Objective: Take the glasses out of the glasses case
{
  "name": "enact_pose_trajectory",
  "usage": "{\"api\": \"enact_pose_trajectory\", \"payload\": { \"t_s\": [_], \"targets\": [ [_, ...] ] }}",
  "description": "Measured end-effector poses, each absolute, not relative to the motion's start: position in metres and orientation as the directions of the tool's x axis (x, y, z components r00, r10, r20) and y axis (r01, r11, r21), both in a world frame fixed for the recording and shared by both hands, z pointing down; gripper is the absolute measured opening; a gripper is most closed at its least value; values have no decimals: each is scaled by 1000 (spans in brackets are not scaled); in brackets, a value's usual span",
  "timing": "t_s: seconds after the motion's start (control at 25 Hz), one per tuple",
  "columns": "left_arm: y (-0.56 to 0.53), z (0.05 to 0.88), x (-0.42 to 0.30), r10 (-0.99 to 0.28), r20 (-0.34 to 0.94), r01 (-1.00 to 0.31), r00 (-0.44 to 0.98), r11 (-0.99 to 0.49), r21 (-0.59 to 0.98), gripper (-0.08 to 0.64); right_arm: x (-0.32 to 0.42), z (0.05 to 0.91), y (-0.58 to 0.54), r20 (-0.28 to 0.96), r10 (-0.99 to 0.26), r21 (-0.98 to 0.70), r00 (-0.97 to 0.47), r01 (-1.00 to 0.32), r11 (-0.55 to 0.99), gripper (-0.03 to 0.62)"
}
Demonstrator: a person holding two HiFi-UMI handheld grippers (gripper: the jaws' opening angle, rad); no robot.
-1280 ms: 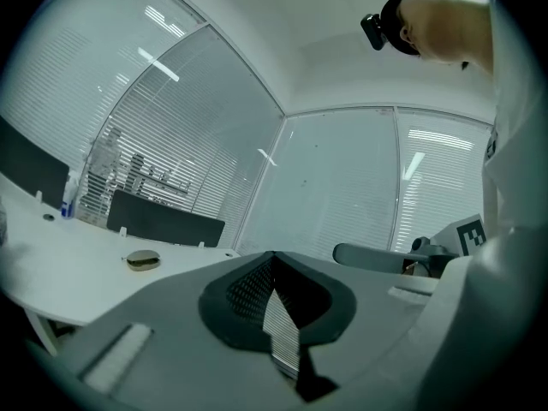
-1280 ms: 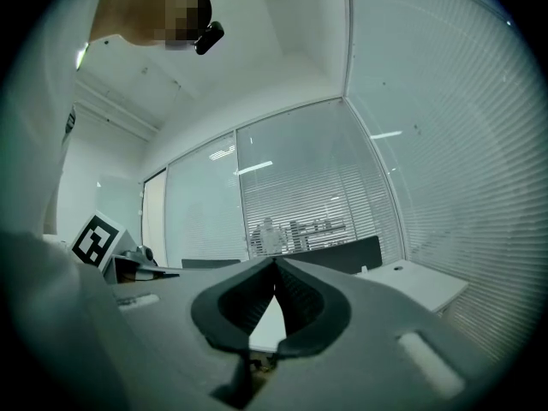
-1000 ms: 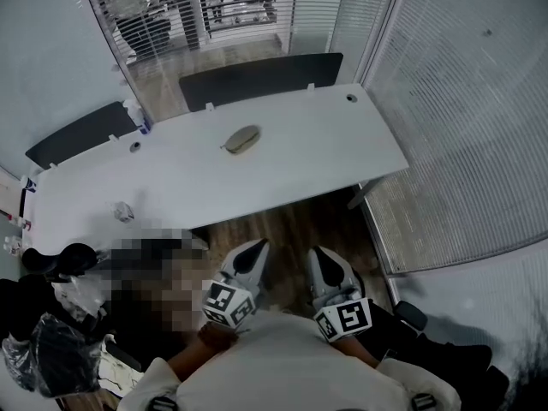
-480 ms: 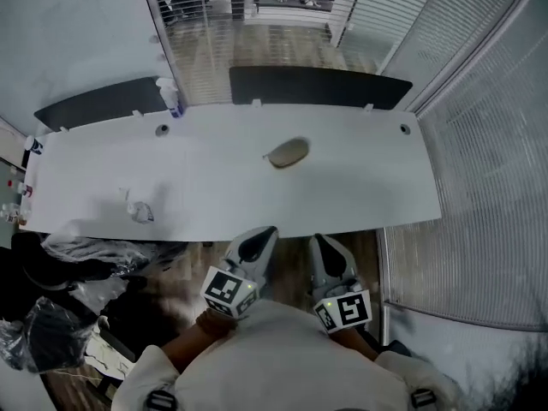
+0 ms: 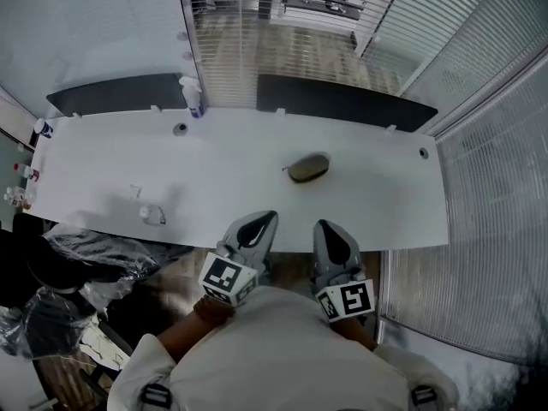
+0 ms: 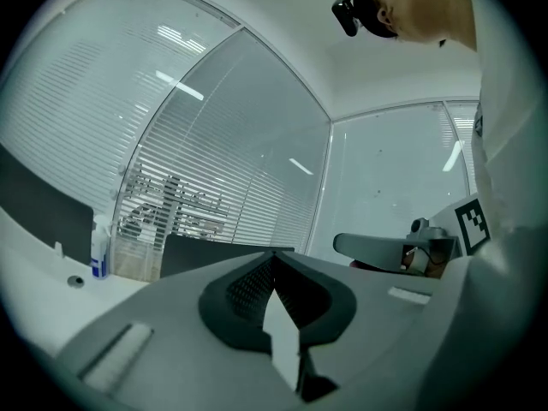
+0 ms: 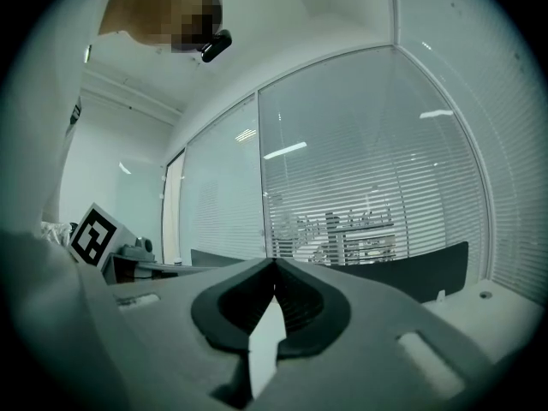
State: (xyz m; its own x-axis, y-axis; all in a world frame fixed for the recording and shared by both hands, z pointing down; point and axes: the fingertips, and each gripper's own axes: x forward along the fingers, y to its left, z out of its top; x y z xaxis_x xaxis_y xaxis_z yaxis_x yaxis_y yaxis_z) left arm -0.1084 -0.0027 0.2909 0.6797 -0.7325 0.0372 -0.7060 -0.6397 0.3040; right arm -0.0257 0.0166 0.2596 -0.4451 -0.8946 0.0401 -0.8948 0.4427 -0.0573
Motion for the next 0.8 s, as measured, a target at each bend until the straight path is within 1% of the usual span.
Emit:
{"api": "enact_pose_trajectory", "payload": {
  "t_s": [0.4, 0.64, 0.8],
  "targets": [
    [-24, 305, -92, -745, 83, -741, 662, -633, 224, 3, -3, 276, -6, 41, -901, -92, -432, -899, 427, 2],
    [-35, 325, -47, -708, 163, -726, 687, -670, 153, 3, 38, 286, -17, 42, -908, -115, -416, -905, 410, 2],
    [-48, 332, -22, -725, 196, -744, 661, -666, 45, 3, 75, 285, -29, 33, -917, -81, -397, -916, 393, 2]
  ]
}}
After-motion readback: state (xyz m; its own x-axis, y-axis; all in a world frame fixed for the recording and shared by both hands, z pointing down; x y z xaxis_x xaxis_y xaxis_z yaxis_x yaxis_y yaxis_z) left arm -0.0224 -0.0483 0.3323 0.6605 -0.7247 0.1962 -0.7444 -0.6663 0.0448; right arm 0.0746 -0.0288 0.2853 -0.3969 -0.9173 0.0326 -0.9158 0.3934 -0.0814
